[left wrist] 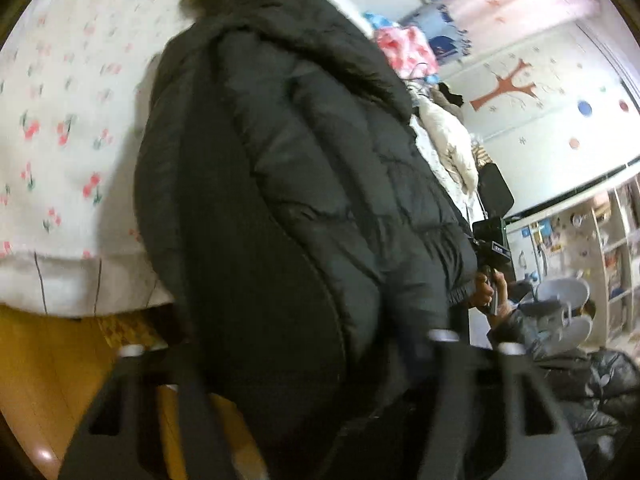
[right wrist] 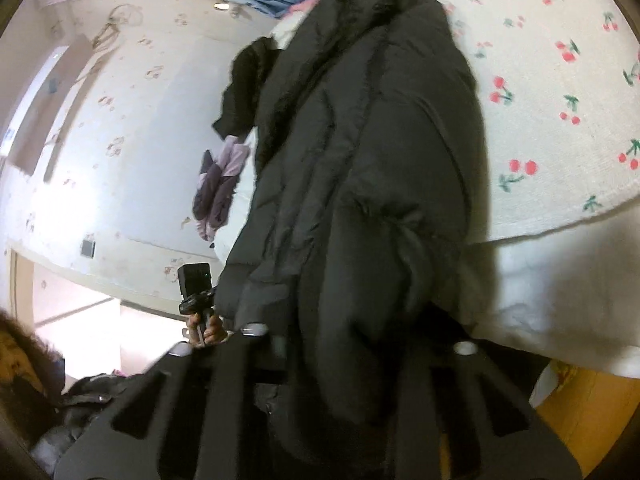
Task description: Fold large clothes
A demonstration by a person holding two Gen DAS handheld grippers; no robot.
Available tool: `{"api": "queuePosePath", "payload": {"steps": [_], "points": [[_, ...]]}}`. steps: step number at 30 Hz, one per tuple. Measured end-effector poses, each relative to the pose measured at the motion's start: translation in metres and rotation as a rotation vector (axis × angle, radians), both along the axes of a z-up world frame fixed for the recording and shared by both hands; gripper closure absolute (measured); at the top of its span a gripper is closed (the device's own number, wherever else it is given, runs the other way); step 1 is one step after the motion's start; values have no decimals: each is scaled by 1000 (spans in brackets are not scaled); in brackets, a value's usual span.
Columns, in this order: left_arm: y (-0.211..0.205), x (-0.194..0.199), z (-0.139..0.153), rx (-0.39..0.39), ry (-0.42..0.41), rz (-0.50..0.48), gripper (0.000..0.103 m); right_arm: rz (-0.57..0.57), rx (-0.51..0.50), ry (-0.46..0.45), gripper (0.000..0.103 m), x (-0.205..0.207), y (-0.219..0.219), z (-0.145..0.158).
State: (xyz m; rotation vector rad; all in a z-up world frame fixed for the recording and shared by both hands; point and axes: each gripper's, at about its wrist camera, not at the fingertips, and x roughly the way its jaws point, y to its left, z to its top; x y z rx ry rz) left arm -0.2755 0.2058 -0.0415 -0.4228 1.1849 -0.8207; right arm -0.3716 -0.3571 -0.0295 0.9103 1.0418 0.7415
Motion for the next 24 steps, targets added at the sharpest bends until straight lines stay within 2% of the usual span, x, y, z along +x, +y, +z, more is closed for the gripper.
{"api": "queuePosePath", "payload": {"steps": [2,4,5,6,7,8,9,11,13,15,16,18,20,24], "points": [[-2,-2,10,13,-40,-4,61,19,10,-28,88,-3,3,8],[-2,1,9,24,-36,-12,61,32,27,-19,80,-2,3,9],[-4,4,5,15,-19,-14,57,30,26,-7,73,-1,1,6],[-4,6,-2,8,10,-9,43,26,33,15,59,0,0,1],[-2,7,-8,12,32,0,33,15,27,29,57,2,-1,-4],[1,7,-16,33,65,22,16,14,29,35,57,2,0,-8],[1,6,-22,36,79,33,15,17,35,39,57,2,1,-12],[1,4,-24,24,64,38,15,13,13,12,67,0,4,-13],[1,3,-21,32,30,52,22,4,-7,-19,83,-1,7,-9],[1,1,-11,16,-3,52,60,-12,-22,-49,89,-3,9,-1],[0,-1,-6,27,-23,58,65,-19,-26,-69,91,-5,11,5],[-10,-8,12,58,-87,46,84,-27,-14,-102,93,-8,14,16],[-13,-14,30,53,-130,41,88,-23,12,-147,94,-13,17,32],[-2,-28,59,1,-191,12,89,41,32,-225,94,-28,25,66]]}}
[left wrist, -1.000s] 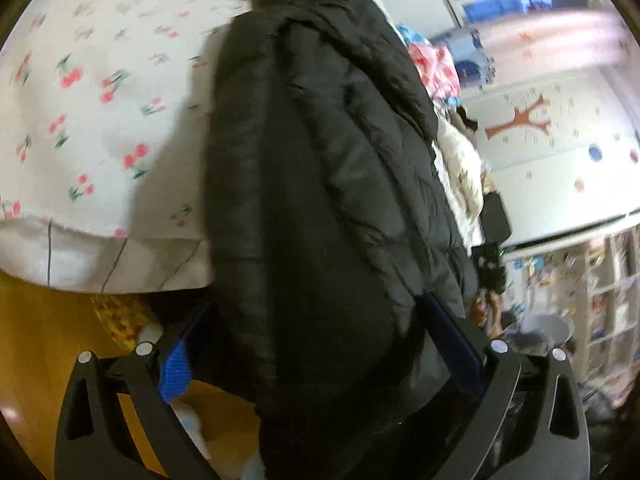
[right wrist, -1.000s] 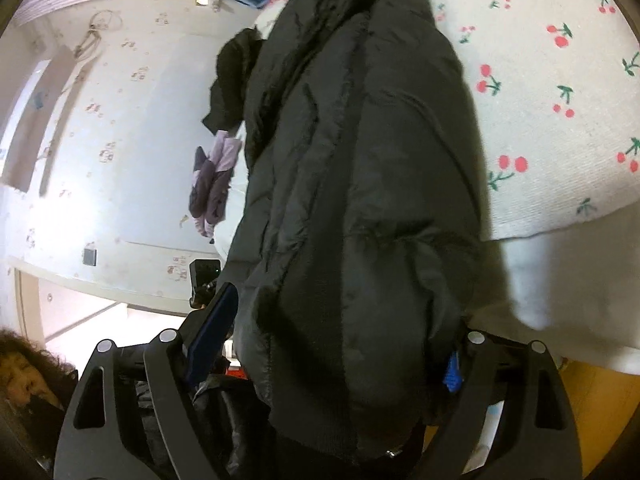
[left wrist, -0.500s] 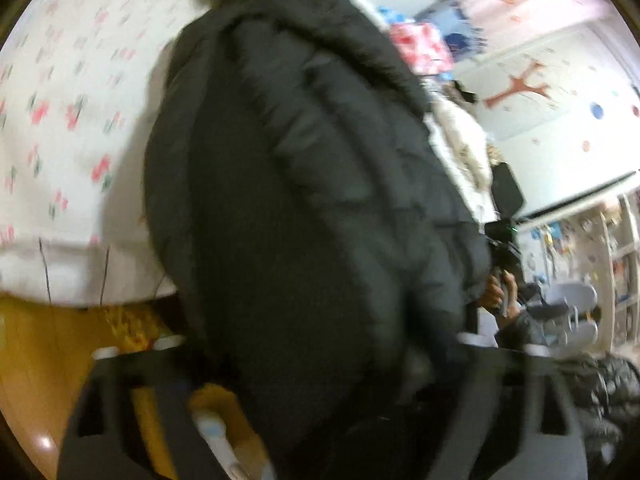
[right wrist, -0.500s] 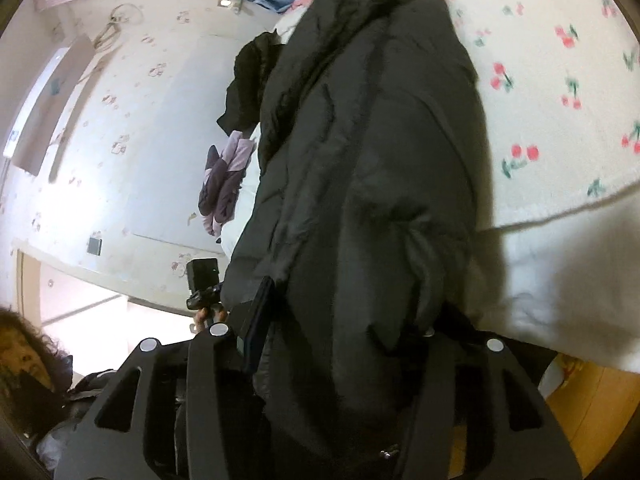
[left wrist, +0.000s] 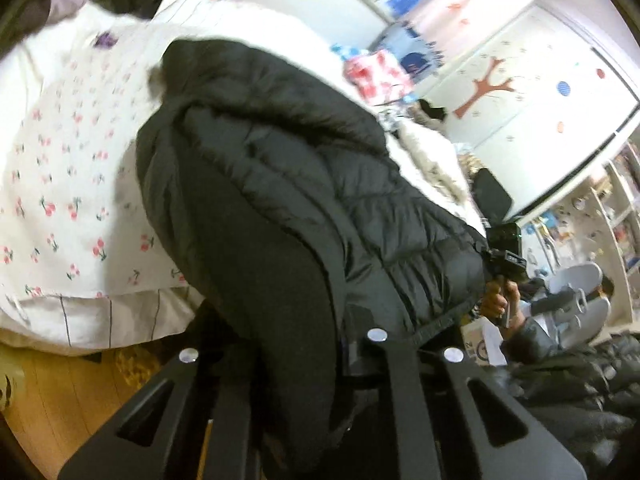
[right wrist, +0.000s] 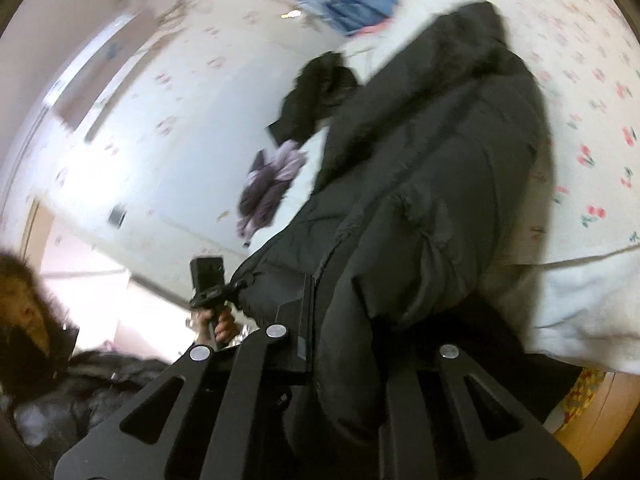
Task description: Fold large clothes
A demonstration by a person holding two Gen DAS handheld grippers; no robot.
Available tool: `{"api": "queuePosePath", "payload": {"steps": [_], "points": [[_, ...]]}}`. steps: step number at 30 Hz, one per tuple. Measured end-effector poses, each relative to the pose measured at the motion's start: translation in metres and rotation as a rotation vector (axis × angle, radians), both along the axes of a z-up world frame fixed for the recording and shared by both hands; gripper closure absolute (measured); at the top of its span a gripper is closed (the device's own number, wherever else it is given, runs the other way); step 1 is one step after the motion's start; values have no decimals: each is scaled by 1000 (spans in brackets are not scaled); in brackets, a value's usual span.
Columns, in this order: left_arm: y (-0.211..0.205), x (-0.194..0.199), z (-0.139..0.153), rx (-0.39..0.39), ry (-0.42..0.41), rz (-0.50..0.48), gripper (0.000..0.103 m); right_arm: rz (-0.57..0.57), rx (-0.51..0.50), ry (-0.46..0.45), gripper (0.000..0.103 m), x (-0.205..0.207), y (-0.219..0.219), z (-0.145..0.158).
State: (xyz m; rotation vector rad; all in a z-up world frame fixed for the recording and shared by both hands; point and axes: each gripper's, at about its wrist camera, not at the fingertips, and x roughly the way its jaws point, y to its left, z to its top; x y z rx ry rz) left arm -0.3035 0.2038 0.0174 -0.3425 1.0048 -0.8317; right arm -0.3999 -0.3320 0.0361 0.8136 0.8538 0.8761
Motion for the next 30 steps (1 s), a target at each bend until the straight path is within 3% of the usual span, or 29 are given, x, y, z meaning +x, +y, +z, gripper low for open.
{"api": "queuePosePath", "payload": {"steps": [2,4,6,7,9,14,18,24,26,30], "points": [[9,-3,0,2,9,-27,89,50,-19,9,94,-9,4,6],[20,-2,-19,22,73,-34,85,60,-61,72,86,-14,2,-5],[29,0,-42,27,141,-31,62,69,-74,154,79,-17,-1,-29],[29,-1,-55,35,172,-19,56,70,-73,179,67,-18,-3,-37],[32,-3,-71,41,209,11,26,52,-54,221,51,-23,-7,-54],[35,-5,-85,31,228,76,12,31,5,232,45,-32,-13,-72],[24,-5,-73,141,145,107,12,1,35,210,45,-34,-21,-74],[-12,-20,-43,519,-128,136,6,-31,-7,246,45,-33,-29,-78],[-19,-23,-38,607,-187,127,6,-40,-19,260,45,-33,-33,-79],[-28,-27,-33,706,-249,116,6,-32,-36,283,42,-33,-34,-78]]}}
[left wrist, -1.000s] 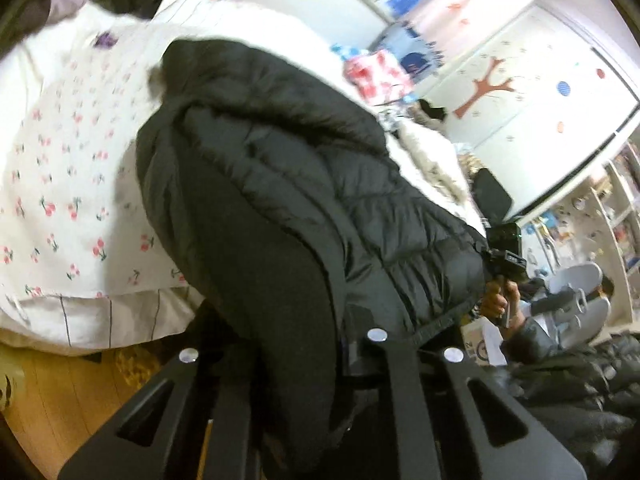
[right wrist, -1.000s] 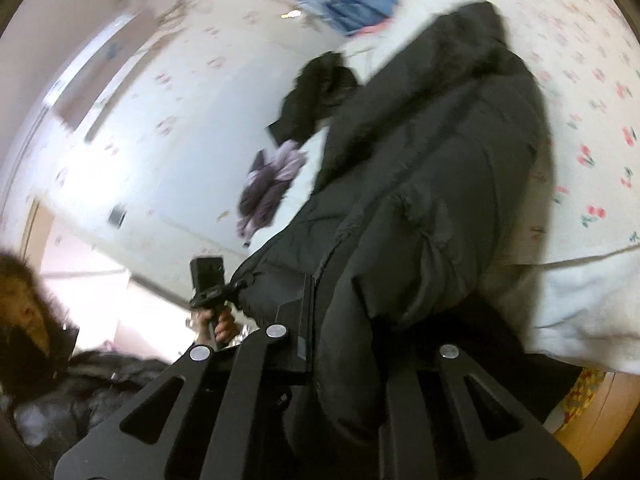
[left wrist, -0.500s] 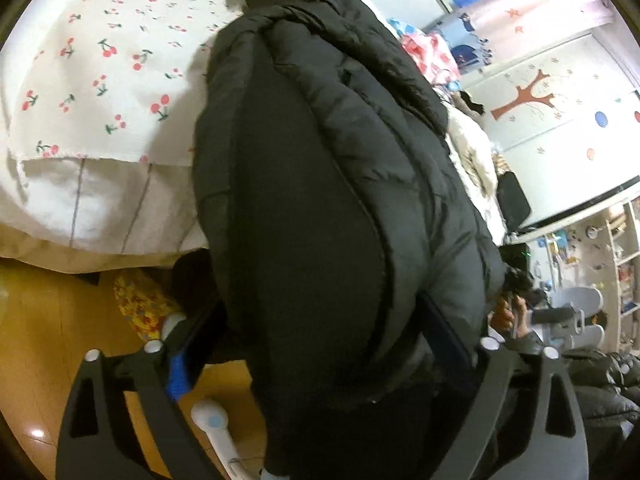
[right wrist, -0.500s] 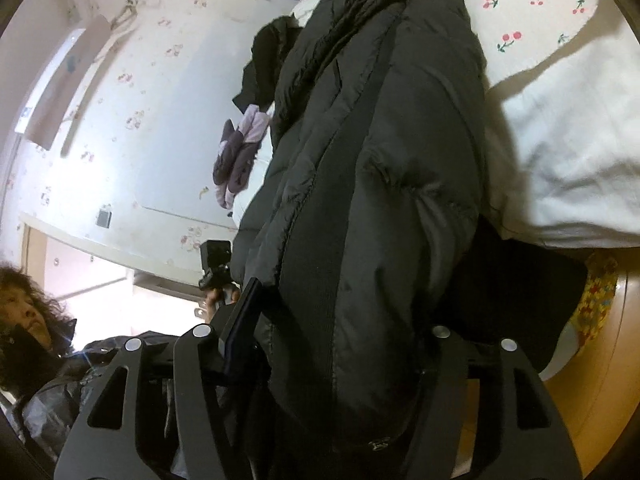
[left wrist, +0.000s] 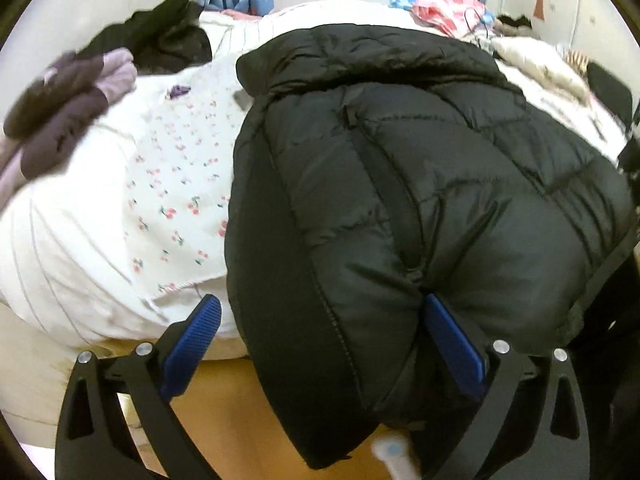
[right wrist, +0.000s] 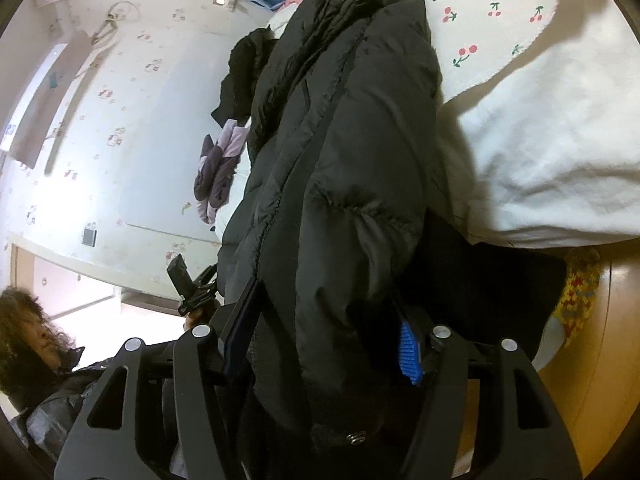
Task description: Fold large clothes
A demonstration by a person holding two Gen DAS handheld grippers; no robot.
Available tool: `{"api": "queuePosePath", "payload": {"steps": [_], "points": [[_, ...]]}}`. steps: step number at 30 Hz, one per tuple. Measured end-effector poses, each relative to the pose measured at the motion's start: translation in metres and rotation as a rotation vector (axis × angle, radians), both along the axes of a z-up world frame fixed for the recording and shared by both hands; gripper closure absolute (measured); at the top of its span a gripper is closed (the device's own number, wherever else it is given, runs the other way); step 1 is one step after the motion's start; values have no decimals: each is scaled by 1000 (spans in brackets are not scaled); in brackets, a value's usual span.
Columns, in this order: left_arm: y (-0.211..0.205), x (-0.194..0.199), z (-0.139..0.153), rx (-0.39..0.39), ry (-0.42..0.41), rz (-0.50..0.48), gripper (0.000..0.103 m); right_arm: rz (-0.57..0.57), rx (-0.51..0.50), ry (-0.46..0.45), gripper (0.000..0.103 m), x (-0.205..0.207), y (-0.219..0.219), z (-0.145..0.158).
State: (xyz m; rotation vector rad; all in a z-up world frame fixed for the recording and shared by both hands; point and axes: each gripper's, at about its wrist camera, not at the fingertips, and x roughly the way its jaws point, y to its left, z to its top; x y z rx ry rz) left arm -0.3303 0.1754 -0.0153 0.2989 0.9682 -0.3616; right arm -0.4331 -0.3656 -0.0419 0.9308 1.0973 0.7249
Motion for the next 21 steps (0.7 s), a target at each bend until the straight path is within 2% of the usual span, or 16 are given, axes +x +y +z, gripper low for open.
{"api": "queuePosePath", "payload": {"steps": [2,19,21], "points": [[-2,-2,1,33,-20,-9,6,1,-17,10,37,1,3,1],[-21,-12,6,189,-81,-74,6,-30,-29,-17,30,27,7,25],[-20,-11,8,182,-65,-95,6,-33,-57,-21,30,31,6,28]]}}
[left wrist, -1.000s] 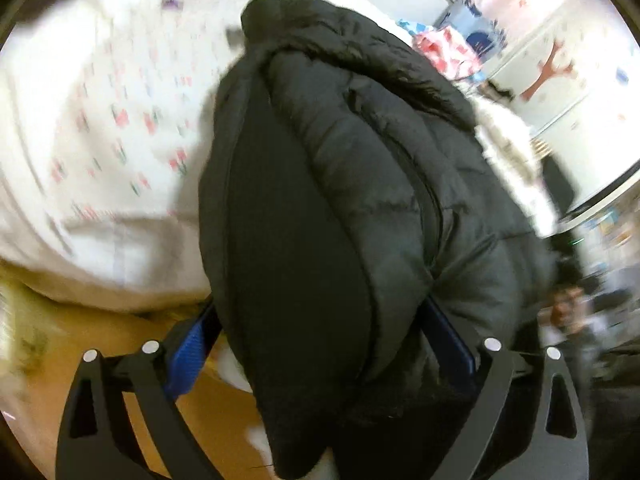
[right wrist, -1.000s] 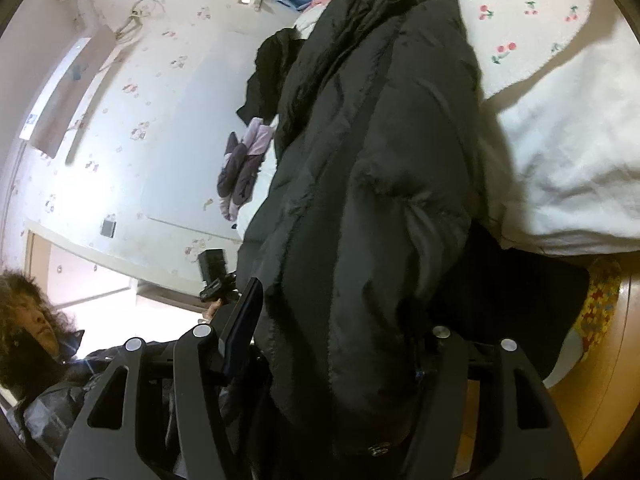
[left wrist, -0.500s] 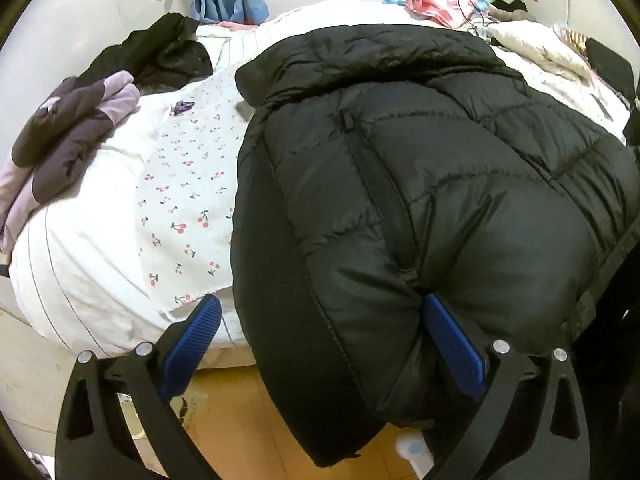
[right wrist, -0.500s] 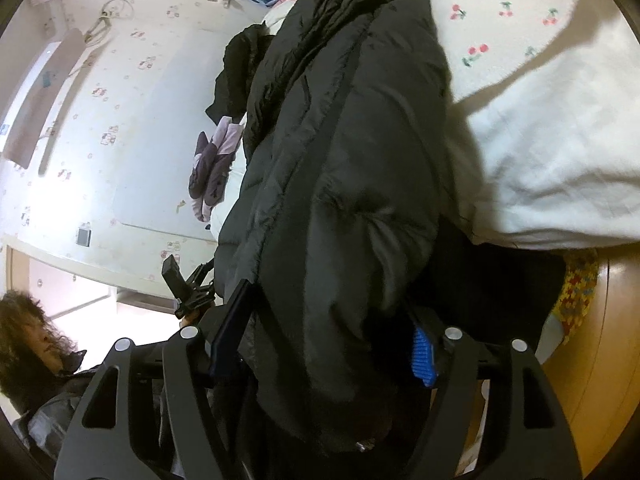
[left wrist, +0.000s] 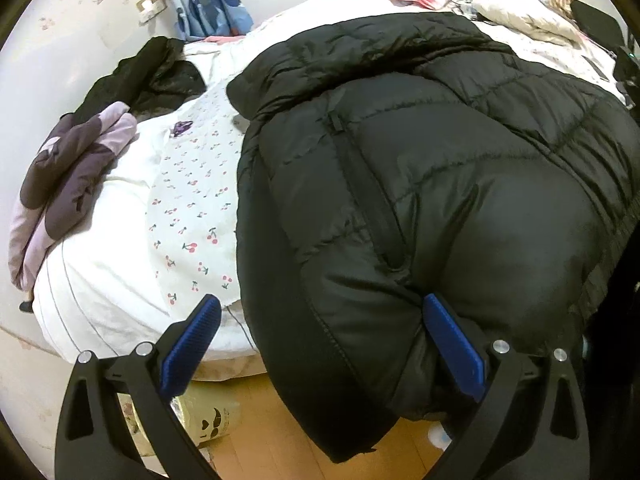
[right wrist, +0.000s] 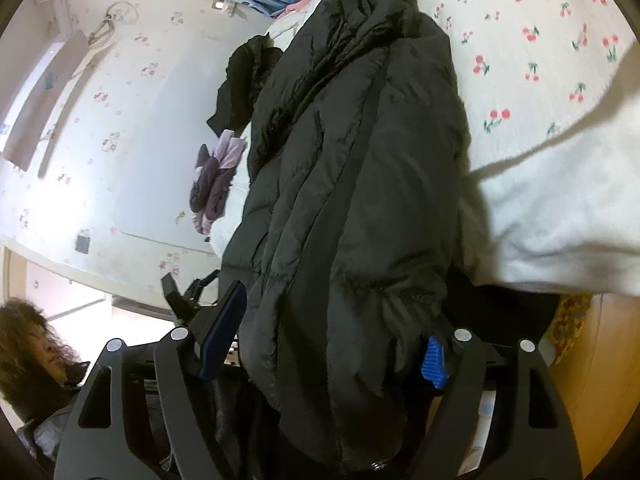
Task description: Fold large clothes
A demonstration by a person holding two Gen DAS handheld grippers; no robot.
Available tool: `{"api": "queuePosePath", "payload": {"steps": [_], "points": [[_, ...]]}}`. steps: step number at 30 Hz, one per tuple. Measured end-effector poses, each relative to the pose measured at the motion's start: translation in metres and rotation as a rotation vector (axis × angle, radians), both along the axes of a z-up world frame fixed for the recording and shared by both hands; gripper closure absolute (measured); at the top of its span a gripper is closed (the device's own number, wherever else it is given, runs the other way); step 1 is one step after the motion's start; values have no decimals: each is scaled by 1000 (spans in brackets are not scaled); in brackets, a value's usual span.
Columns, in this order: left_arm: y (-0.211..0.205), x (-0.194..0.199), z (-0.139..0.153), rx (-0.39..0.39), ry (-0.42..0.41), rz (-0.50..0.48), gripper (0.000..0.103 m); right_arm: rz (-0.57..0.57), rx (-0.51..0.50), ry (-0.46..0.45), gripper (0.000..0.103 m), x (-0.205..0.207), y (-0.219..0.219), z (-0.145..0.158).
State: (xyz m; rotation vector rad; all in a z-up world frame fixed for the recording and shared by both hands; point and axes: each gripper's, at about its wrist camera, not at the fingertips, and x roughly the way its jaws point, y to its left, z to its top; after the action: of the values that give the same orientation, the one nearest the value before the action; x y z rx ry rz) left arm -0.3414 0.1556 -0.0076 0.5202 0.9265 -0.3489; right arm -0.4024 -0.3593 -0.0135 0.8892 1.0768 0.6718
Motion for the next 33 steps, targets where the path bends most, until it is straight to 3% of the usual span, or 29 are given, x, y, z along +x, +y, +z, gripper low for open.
{"api": "queuePosePath", "payload": {"steps": [2,4,7,9,12,18,22,26,27,28,29,30,33], "points": [[10,6,7,-62,50,-21,6,-23,-35,-13,30,4,-3,6],[29,14,21,-214,95,-21,6,-67,-136,-45,30,10,-7,19],[78,35,42,-532,173,25,6,-139,-293,-108,29,22,-11,43],[103,52,49,-651,158,107,6,-193,-356,-167,25,37,-15,61],[114,81,46,-716,131,199,6,-257,-346,-218,18,68,-18,74],[93,142,7,-842,211,282,6,-238,-358,-175,18,157,0,59],[84,180,15,-900,183,309,6,-239,-394,-195,18,203,13,61],[68,231,19,-881,165,327,6,-265,-472,-179,19,247,24,50],[66,242,16,-880,174,341,6,-246,-487,-175,28,260,32,45],[63,252,12,-881,184,357,6,-213,-511,-182,56,268,41,42],[60,263,7,-886,200,371,6,-196,-543,-181,71,272,47,40],[58,271,3,-888,210,379,6,-153,-575,-195,83,277,58,39],[48,289,-5,-875,231,401,6,-133,-581,-283,102,271,68,56]]}}
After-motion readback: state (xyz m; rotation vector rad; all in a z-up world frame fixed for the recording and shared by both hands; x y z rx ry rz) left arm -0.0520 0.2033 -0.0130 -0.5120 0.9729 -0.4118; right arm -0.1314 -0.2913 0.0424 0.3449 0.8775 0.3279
